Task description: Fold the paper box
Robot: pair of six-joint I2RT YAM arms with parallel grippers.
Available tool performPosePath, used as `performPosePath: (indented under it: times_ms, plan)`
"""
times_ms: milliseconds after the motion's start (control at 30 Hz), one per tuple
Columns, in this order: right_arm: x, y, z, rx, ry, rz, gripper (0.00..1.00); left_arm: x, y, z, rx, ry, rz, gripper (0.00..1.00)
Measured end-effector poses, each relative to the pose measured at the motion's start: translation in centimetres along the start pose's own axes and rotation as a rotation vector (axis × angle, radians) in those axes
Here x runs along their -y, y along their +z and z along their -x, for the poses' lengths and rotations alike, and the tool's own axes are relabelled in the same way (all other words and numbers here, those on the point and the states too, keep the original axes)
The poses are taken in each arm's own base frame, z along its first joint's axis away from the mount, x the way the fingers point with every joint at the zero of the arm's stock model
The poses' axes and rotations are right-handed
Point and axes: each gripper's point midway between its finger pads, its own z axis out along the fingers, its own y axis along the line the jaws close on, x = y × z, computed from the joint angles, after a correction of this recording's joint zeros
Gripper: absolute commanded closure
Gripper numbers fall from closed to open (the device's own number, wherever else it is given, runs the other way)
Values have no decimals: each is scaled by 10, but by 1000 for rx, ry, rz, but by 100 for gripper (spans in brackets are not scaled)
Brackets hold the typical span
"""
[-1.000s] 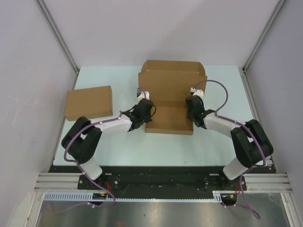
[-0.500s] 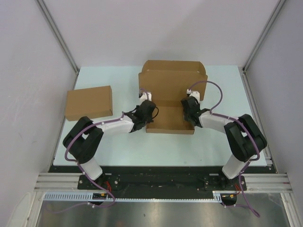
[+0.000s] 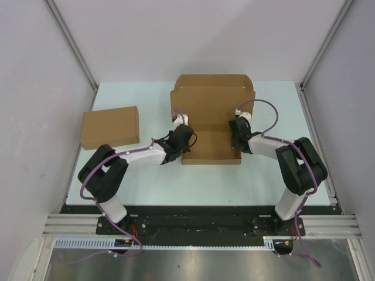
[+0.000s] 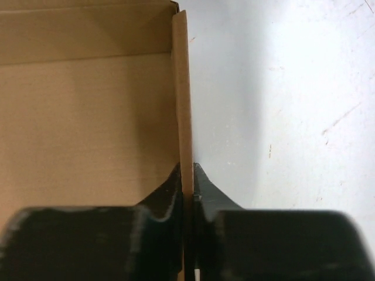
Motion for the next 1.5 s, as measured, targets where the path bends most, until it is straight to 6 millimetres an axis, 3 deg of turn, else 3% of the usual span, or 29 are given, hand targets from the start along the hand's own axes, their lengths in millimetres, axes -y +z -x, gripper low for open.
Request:
performPosePath:
  times_ms: [300, 433, 567, 633, 933, 1000, 1100, 1133, 1200, 1333, 1500]
  plan:
    - [-3, 2, 2, 2, -46, -10, 100, -1, 0, 0, 1, 0, 5, 100]
    - [-3, 2, 2, 12, -60, -30, 100, 0, 2, 2, -6, 8, 17, 68]
    - [-4, 1, 2, 14, -59, -29, 100, 3, 3, 4, -11, 16, 10, 46]
    - [-7, 1, 2, 15, -55, -21, 100, 5, 3, 6, -13, 15, 2, 41]
    - [-8, 1, 2, 15, -49, -18, 99, 7, 15, -2, -43, 25, 9, 38]
    - [-9, 0, 2, 15, -44, -15, 99, 4, 21, -9, -63, 29, 21, 39]
    - [-11, 0, 2, 15, -39, -11, 100, -2, 28, -17, -89, 22, 33, 51]
    - [-12, 0, 1, 15, -38, -10, 100, -4, 30, -18, -94, 13, 36, 61]
    - [-12, 0, 1, 14, -37, -8, 100, -11, 34, -17, -100, -11, 42, 69]
    - [-13, 0, 1, 14, -36, -6, 100, -23, 40, -12, -97, -46, 56, 100]
    - [-15, -2, 0, 18, -42, -8, 100, -24, 40, -12, -97, -43, 56, 100]
